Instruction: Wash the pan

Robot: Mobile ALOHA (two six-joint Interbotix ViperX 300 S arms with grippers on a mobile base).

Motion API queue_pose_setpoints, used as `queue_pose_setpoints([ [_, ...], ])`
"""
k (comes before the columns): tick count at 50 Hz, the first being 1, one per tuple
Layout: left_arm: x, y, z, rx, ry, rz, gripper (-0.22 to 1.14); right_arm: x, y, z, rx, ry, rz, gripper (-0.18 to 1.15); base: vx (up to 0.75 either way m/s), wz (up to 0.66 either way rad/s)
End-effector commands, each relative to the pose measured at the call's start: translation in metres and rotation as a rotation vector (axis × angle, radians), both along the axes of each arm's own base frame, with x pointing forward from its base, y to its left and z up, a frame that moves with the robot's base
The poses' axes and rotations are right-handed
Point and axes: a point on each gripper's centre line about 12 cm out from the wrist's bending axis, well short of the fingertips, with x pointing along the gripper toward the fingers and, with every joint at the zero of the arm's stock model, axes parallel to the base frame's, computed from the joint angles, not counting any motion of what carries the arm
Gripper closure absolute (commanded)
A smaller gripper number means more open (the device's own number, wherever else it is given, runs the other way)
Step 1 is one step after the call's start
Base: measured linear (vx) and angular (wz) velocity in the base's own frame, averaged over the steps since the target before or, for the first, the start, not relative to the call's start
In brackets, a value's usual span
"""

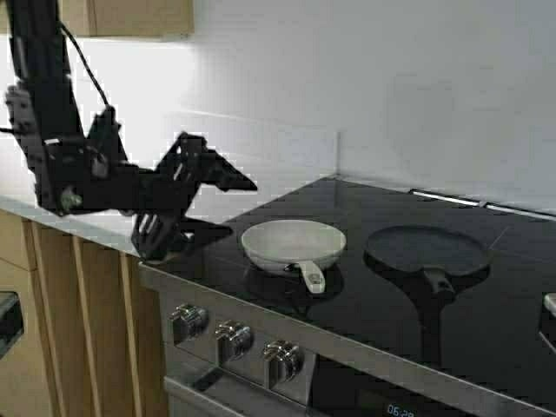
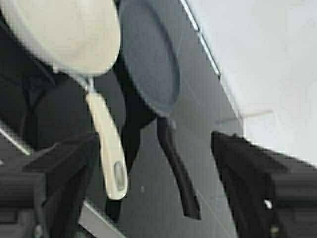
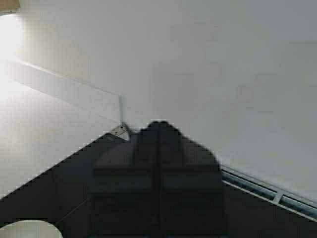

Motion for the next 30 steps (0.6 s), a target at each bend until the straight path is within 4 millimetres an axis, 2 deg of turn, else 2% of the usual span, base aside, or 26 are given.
queue_pose_setpoints([
  [1, 0.010, -0.014, -0.012, -0.051, 0.007, -0.016, -0.08, 0.002, 0.000, 0.003, 0.003, -0.006, 0.001, 0.91, 0.00, 0.00],
  [15, 0.022, -0.032, -0.045, -0.092, 0.063, -0.029, -0.08, 0.003, 0.000, 0.002, 0.005, -0.001, 0.001, 0.91, 0.00, 0.00],
  [30, 0.038, -0.063, -0.072, -0.175, 0.100, -0.054, -0.08, 0.004, 0.000, 0.001, 0.017, 0.006, 0.002, 0.91, 0.00, 0.00],
])
